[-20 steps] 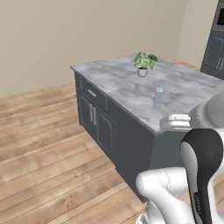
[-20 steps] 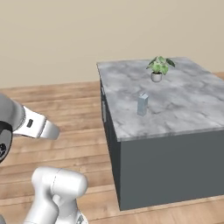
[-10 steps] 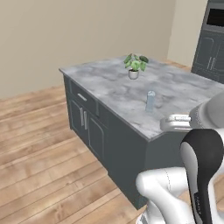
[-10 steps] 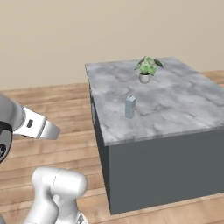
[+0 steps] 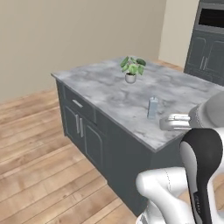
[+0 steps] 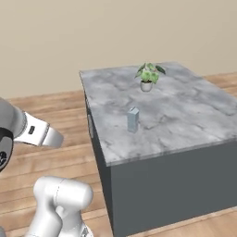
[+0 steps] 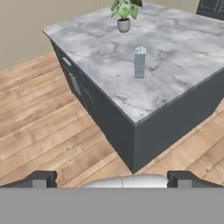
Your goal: Pick the milk, water bottle from the counter and place them in the open cabinet.
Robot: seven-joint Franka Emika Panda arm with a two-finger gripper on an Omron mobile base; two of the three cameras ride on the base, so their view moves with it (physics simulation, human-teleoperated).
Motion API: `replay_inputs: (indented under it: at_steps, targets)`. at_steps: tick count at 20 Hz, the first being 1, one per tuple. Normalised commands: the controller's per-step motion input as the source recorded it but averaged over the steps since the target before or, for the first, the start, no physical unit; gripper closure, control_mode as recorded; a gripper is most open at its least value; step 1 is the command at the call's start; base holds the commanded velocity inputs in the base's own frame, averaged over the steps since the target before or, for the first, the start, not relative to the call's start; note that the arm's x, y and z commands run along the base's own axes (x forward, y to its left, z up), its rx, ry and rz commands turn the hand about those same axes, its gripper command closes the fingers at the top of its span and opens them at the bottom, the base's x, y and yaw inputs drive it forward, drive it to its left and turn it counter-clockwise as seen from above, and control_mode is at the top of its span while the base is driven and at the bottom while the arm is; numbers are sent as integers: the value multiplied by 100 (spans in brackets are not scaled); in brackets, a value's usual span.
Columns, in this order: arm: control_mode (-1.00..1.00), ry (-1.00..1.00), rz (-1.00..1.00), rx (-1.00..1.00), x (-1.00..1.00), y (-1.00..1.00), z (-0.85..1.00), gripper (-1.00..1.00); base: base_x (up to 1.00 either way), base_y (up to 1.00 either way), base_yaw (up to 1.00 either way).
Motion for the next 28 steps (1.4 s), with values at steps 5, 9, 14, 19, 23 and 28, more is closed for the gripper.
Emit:
replay_inputs:
  at_steps: [5,9,14,19,23,28]
  targets:
    - [100,0,0,0,0,0,0,-100,12,-10,-20]
    - [100,0,0,0,0,0,0,-100,13,-9,-23]
    - [100,0,0,0,0,0,0,-100,21,0,-20]
    - [100,0,0,0,0,0,0,-100,26,0,-18]
    - [100,0,0,0,0,0,0,-100,22,0,-16]
    - [100,0,0,0,0,0,0,-100,24,0,-14]
